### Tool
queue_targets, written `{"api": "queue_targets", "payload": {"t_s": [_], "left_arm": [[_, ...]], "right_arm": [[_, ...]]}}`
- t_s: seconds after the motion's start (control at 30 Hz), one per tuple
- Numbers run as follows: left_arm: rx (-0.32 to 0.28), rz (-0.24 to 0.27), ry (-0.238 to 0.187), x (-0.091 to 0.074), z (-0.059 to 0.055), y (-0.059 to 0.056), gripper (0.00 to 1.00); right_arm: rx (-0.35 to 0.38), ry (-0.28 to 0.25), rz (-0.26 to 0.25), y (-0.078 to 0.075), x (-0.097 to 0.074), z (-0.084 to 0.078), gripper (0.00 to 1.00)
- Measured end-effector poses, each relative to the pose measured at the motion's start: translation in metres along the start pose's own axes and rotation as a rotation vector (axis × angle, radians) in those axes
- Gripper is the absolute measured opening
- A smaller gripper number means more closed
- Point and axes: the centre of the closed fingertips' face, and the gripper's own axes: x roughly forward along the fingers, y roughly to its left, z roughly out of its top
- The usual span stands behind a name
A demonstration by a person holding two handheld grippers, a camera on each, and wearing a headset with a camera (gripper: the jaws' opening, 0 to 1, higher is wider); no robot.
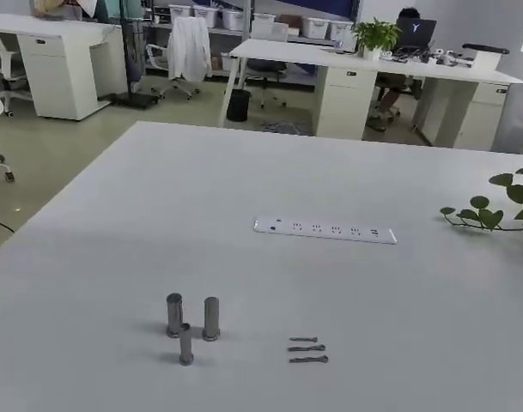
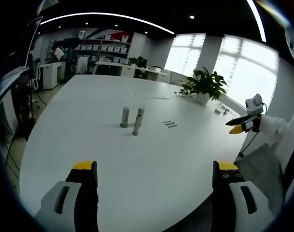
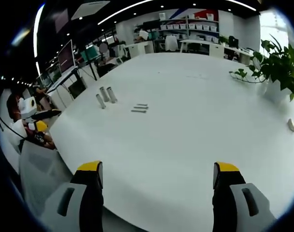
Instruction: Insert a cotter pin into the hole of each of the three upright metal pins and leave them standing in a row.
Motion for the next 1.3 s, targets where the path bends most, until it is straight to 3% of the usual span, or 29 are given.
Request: {"api": "queue_targets", "payload": {"t_s": [0.33,0.5,0.63,0.77,0.9,1.3], "left_arm": [[0.010,-0.006,0.030,0.002,-0.001,0.005,0.96],[-0.003,-0.007,0.035,0.001,-0.003,0.008,0.96],[-0.012,-0.004,0.018,-0.002,0.001,0.011,0.96],[-0.053,-0.013,-0.034,-0.005,0.013,0.012,0.95],[-0.037,-0.006,-0.032,-0.007,0.015,0.013,0.95],[-0.022,-0.010,-0.025,-0.003,0.019,0.012,0.93]], "right_arm": [[0.001,-0.013,-0.003,-0.005,0.004,0.004,0.93],[0.027,-0.021,-0.048,-0.014,0.005,0.001,0.94],[0.017,-0.013,-0.040,-0.011,0.004,0.000,0.94],[0.030,-0.022,-0.050,-0.011,0.004,0.002,0.94],[0.026,-0.025,-0.079,-0.013,0.002,0.002,0.94],[0.032,-0.032,-0.073,-0.010,0.001,0.002,0.94]]}}
